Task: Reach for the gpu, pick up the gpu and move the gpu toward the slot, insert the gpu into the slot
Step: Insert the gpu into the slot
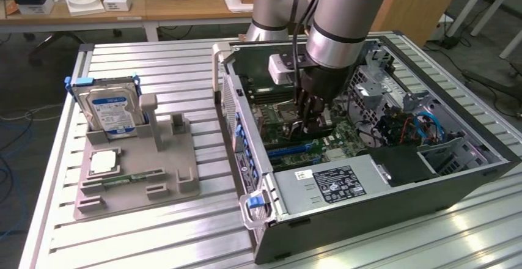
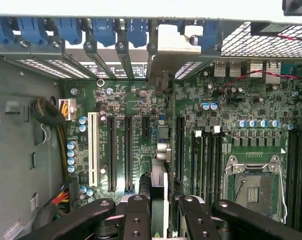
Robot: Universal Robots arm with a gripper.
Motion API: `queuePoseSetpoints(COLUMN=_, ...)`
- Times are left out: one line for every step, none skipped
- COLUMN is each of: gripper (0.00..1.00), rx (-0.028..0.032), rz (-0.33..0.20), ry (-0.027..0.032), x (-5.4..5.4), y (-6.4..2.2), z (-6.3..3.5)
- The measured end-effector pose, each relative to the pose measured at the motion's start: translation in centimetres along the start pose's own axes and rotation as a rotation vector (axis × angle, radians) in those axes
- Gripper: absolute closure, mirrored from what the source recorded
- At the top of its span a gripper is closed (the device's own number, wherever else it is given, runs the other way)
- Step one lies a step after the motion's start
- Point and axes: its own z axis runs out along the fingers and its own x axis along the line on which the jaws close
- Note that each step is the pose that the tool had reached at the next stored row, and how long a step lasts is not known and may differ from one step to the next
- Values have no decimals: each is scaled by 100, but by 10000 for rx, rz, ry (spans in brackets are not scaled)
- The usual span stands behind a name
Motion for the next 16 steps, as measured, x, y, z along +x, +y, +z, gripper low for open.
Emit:
queuePoseSetpoints(gripper=73, rx=0, rz=0, ry=0, x=0, y=0, z=0)
queuePoseSetpoints(gripper=73, rx=1, rz=0, ry=0, x=0, y=1, z=0)
queuePoseSetpoints(gripper=73, rx=2, rz=4, ry=-2, x=-1, y=7, z=1)
queuePoseSetpoints(gripper=73, rx=2, rz=3, ry=-3, x=-1, y=11, z=2)
queuePoseSetpoints(gripper=73, rx=0, rz=0, ry=-2, x=0, y=16, z=2)
queuePoseSetpoints(gripper=73, rx=0, rz=-1, ry=0, x=0, y=16, z=3)
queuePoseSetpoints(gripper=73, rx=0, rz=-1, ry=-1, x=1, y=16, z=8)
queuePoseSetpoints(gripper=73, rx=1, rz=0, ry=-3, x=1, y=16, z=13)
queuePoseSetpoints(gripper=73, rx=1, rz=1, ry=-2, x=1, y=18, z=19)
queuePoseSetpoints(gripper=73, rx=1, rz=2, ry=-1, x=1, y=23, z=24)
queuePoseSetpoints(gripper=73, rx=1, rz=1, ry=-1, x=2, y=28, z=30)
queuePoseSetpoints(gripper=73, rx=1, rz=0, ry=-1, x=3, y=35, z=36)
queuePoseSetpoints(gripper=73, rx=1, rz=1, ry=-2, x=2, y=41, z=44)
queuePoseSetpoints(gripper=73, rx=1, rz=0, ry=-1, x=3, y=43, z=54)
queuePoseSetpoints(gripper=73, rx=1, rz=-1, ry=-1, x=4, y=43, z=67)
queuePoseSetpoints(gripper=73, rx=1, rz=-1, ry=0, x=4, y=43, z=80)
